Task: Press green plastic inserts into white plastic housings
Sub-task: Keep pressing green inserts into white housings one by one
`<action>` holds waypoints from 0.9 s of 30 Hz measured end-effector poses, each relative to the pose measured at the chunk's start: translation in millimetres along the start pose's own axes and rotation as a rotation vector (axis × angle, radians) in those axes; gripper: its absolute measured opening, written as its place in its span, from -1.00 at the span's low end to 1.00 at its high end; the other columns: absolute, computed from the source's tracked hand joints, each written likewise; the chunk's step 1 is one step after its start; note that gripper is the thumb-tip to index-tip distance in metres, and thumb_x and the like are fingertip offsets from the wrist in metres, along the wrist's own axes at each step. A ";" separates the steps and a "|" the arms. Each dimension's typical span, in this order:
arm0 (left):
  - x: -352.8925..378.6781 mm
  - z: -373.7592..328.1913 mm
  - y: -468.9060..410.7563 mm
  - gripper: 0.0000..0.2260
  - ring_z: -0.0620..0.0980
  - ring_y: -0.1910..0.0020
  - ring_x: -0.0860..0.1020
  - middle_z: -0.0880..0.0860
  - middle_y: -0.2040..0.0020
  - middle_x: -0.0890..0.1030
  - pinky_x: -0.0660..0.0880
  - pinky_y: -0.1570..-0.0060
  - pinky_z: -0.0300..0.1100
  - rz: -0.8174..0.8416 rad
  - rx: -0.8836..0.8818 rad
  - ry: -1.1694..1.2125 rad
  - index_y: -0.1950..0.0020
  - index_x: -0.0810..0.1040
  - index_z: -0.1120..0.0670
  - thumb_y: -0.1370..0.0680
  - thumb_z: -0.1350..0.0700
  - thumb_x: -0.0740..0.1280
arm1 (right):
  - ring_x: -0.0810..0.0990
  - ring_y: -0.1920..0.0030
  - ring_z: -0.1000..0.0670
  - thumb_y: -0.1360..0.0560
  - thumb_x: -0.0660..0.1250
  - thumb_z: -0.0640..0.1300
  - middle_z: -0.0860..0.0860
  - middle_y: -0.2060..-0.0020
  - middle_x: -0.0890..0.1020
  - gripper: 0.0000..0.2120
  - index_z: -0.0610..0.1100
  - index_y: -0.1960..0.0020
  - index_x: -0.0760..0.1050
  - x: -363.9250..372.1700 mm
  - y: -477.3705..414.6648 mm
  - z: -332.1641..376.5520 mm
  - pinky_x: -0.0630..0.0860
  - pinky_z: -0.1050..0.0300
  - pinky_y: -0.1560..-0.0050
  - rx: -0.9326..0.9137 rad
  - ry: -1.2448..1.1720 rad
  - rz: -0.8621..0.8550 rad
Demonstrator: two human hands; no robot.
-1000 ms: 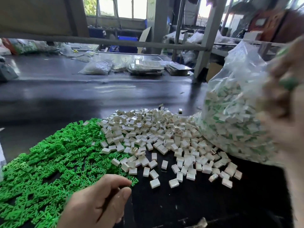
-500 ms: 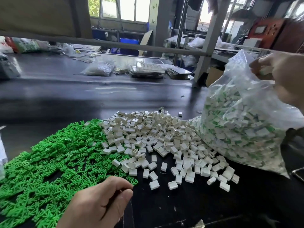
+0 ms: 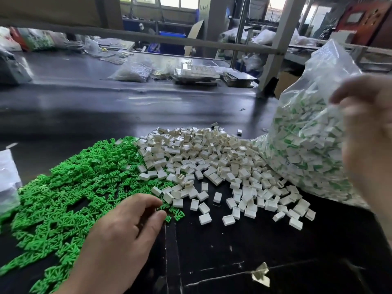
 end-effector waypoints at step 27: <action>30.0 26.5 -3.5 -0.42 -0.33 -0.42 -0.01 -0.26 -0.53 0.13 -0.06 -0.35 -0.31 0.295 0.065 -0.325 -0.52 0.14 -0.30 -0.50 -0.36 0.08 | 0.11 -0.56 -0.05 -0.58 0.03 0.38 0.01 -0.58 0.17 -0.32 0.06 -0.58 0.15 173.5 136.9 38.2 0.05 -0.04 -0.51 -0.156 0.267 1.036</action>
Point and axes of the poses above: each hand's wrist, its own y-axis away from the middle knuckle, its own x-axis out of the palm, z = x × y, the point moved 8 cm from there along -y, towards the middle knuckle
